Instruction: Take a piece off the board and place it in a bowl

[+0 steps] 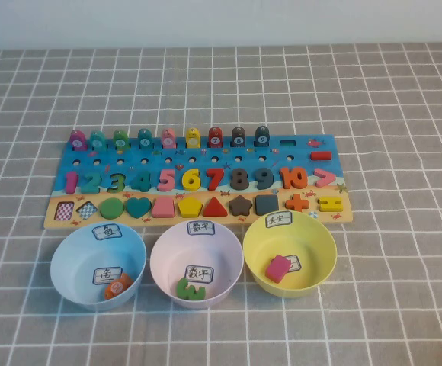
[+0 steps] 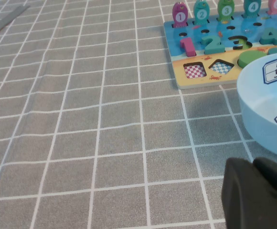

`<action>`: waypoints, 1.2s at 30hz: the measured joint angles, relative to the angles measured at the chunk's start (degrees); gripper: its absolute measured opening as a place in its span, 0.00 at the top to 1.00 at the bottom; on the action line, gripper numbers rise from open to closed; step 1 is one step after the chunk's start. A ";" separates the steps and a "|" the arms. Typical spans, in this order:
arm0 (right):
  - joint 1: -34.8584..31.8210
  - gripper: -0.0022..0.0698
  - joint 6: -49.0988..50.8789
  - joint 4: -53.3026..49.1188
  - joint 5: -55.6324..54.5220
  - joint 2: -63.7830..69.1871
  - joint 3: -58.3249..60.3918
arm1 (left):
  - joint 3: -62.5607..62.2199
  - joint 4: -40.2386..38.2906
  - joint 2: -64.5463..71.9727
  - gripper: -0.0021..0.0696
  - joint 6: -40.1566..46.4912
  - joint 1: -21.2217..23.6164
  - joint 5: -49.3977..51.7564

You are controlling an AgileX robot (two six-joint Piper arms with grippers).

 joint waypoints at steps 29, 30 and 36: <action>0.00 0.99 0.00 0.02 0.00 0.00 0.00 | 0.00 0.00 0.00 0.97 0.00 0.00 0.00; 0.00 0.99 0.00 0.02 0.00 0.00 0.00 | 0.00 0.00 0.00 0.97 0.00 0.00 0.00; 0.00 0.99 0.00 0.10 -4.15 0.00 0.00 | 0.00 0.00 0.00 0.97 0.00 0.00 0.00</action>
